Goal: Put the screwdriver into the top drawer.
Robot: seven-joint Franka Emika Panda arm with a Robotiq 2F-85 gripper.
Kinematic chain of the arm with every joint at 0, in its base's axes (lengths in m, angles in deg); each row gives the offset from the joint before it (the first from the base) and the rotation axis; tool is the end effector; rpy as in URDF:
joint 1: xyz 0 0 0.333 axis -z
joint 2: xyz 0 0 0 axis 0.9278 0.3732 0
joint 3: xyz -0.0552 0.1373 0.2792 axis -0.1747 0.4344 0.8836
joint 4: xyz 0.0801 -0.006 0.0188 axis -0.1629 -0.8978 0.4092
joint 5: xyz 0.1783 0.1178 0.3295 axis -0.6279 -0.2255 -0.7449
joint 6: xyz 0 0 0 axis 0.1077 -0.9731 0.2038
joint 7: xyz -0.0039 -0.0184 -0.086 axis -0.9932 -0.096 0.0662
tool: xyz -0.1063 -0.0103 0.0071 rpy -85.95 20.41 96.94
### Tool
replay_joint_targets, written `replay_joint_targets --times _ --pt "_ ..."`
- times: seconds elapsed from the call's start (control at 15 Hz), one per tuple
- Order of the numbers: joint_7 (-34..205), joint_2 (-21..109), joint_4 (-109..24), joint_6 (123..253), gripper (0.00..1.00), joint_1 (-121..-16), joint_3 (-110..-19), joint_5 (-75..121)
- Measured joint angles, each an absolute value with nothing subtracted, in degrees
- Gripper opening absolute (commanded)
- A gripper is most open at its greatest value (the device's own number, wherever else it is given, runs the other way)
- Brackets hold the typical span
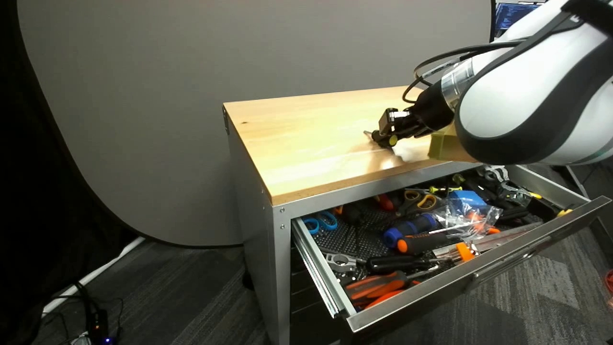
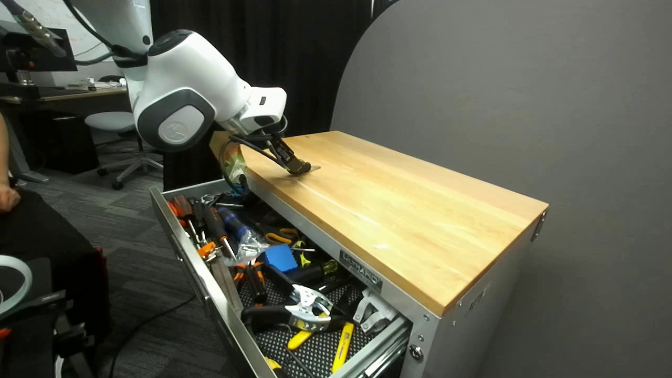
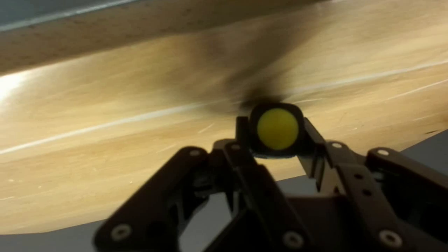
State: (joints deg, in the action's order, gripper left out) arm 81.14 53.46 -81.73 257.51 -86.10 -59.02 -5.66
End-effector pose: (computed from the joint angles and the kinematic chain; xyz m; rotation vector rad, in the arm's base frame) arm 0.5484 0.1407 0.2476 -2.7657 0.2024 -1.1484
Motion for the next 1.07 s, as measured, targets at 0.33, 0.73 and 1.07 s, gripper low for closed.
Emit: replay_joint_targets --times 0.33,0.73,1.07 --pt "78.3 51.3 -83.6 254.9 0.16 -85.2 -60.7 -5.5" --pt "76.4 37.4 -96.0 240.4 0.16 -80.0 -61.4 0.0" --pt "74.1 24.1 -107.9 231.9 0.16 -77.1 -58.5 -2.8"
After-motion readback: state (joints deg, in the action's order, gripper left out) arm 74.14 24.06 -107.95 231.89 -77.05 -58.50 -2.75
